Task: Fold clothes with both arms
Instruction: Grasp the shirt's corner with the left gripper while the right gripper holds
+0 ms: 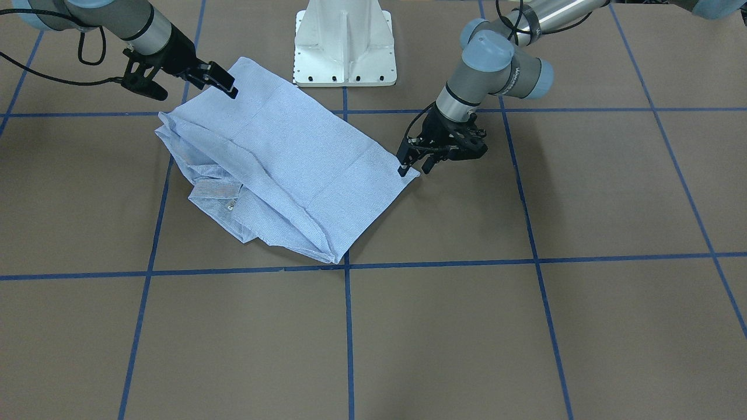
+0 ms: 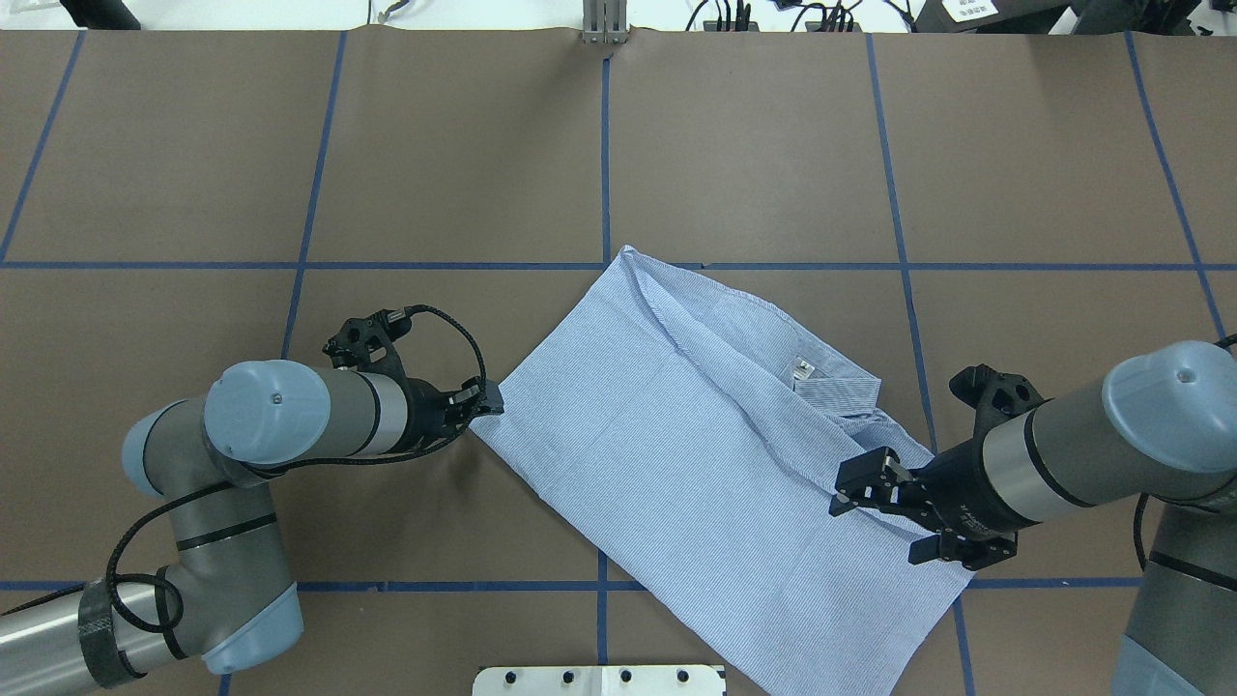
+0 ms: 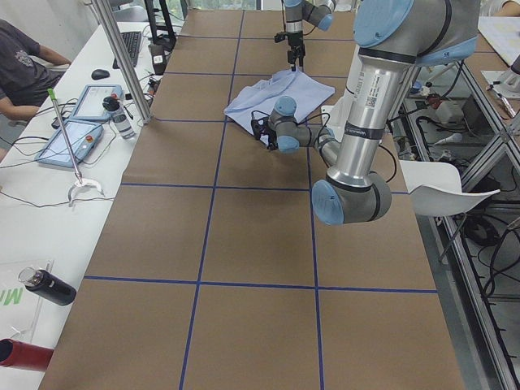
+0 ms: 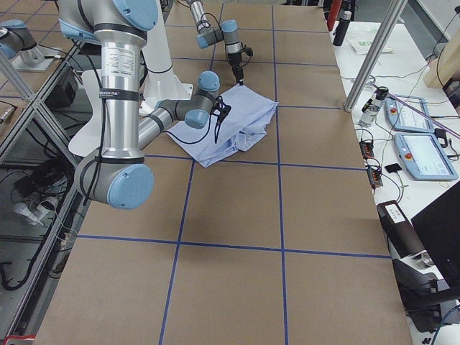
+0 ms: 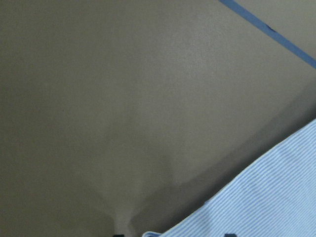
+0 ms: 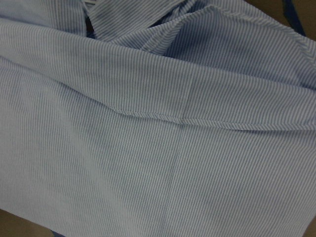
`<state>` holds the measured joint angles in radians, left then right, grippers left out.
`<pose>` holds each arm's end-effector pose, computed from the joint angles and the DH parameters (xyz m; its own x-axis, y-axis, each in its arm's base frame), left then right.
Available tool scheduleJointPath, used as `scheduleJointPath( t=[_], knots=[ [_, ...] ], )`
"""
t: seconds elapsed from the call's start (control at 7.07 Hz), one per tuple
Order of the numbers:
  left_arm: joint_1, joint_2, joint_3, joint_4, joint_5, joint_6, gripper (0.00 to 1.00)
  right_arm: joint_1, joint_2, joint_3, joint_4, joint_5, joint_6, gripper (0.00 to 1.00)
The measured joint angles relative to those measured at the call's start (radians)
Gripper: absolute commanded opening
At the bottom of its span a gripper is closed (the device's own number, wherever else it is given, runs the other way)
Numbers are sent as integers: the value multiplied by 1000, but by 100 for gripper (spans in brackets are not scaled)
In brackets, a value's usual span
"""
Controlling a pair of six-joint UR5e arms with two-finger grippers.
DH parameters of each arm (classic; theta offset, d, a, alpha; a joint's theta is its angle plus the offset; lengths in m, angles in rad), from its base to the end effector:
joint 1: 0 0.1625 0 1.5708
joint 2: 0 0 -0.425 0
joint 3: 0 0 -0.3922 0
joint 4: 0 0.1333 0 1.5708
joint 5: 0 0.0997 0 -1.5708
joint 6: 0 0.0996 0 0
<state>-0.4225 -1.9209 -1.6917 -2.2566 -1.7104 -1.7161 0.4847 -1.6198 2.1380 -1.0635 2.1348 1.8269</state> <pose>0.5217 -0.3655 0.3321 0.3211 -0.3015 -0.8978 0.3399 0.9215 -0.1879 -0.3552 -0.2775 0.3511 0.4467 0.4772 0.7568 -0.1060 0.8682 -0.4848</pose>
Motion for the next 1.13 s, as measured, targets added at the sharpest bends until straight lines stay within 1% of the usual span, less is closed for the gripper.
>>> scheduleJointPath(
  t=[0.14, 0.71, 0.99, 1.13],
  knots=[
    [0, -1, 1, 0, 0, -1, 0, 0, 0, -1, 0, 0, 0, 100],
    [-18, -2, -5, 3, -1, 8, 0, 0, 1, -7, 0, -1, 0, 100],
    [-102, -13, 17, 4, 0, 107, 0, 1, 3, -8, 0, -2, 0, 100],
    [-161, -52, 70, 4, -1, 164, 0, 1, 6, -10, 0, -2, 0, 100]
  ],
)
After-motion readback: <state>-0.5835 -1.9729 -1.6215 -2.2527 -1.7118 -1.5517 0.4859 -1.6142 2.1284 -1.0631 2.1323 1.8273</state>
